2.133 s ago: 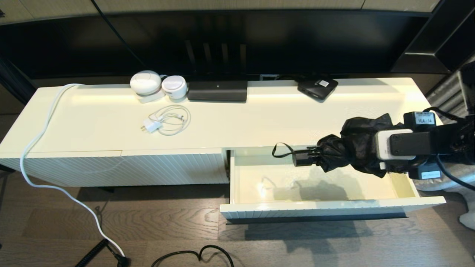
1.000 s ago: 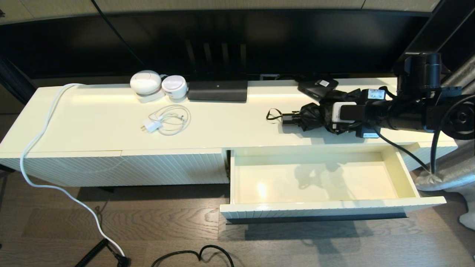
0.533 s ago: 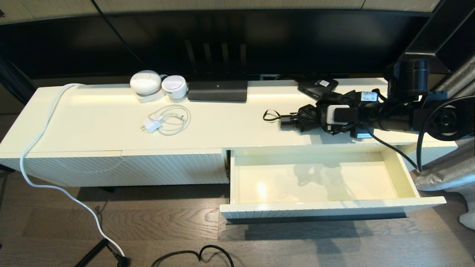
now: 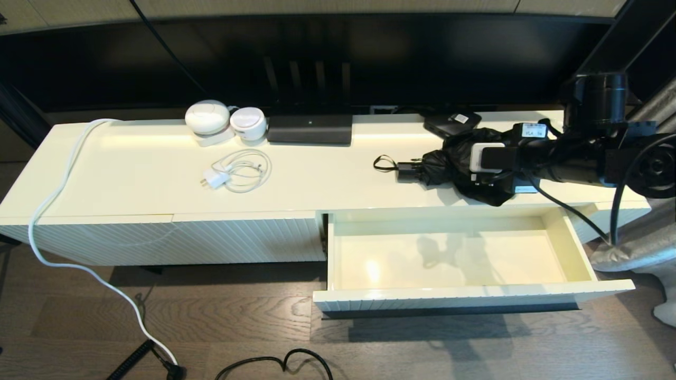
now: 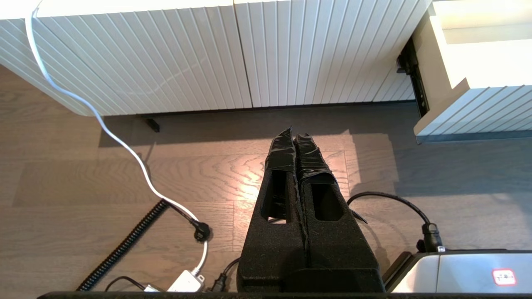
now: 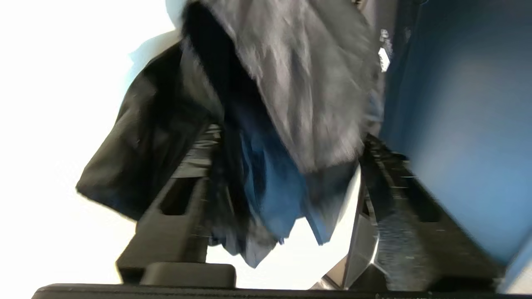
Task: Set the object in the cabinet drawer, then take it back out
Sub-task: Take the umbrella out of the drawer and put it on the table, then close the drawer
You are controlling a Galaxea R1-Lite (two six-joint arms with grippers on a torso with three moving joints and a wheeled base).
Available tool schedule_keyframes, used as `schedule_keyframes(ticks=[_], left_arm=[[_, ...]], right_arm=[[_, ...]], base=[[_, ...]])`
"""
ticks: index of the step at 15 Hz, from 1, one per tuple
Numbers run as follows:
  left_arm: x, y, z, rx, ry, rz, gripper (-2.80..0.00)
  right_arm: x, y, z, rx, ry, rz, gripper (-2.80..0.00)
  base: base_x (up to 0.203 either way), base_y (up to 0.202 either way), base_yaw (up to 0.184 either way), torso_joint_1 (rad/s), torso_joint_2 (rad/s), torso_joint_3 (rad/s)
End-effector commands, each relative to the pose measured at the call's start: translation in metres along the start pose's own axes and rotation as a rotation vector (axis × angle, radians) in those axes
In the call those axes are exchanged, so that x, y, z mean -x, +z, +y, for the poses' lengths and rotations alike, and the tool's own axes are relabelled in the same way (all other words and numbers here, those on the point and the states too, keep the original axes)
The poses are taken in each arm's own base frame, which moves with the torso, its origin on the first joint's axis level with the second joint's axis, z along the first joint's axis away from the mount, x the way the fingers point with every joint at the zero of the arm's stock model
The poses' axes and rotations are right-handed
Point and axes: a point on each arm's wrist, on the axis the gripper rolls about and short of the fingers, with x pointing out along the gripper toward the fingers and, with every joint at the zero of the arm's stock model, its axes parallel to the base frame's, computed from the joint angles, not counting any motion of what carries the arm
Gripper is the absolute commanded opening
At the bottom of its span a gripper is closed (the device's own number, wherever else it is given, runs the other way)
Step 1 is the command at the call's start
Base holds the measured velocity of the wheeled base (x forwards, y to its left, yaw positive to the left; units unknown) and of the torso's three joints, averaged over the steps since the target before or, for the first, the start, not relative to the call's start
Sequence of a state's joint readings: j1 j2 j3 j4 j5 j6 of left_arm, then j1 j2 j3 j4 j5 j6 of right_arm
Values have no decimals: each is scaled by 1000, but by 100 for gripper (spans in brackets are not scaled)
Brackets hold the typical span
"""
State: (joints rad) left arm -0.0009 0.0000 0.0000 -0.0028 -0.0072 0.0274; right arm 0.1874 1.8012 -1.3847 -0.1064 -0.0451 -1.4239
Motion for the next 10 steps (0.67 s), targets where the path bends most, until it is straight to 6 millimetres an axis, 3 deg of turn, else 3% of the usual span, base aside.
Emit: schedule_keyframes(ticks=[1,6,10], left_arm=[[0,0,0,0,-1,3,-280],[0,0,0,0,0,3,-280],[0,0,0,0,0,3,-280]], right_arm=[[32,1,-11,16,-31,-7,0],[111,-5,-10,54,62,10,0],[160,-9,22,57,193,1,0]], base=[[0,0,0,0,0,0],[0,0,0,0,0,0],[0,0,0,0,0,0]])
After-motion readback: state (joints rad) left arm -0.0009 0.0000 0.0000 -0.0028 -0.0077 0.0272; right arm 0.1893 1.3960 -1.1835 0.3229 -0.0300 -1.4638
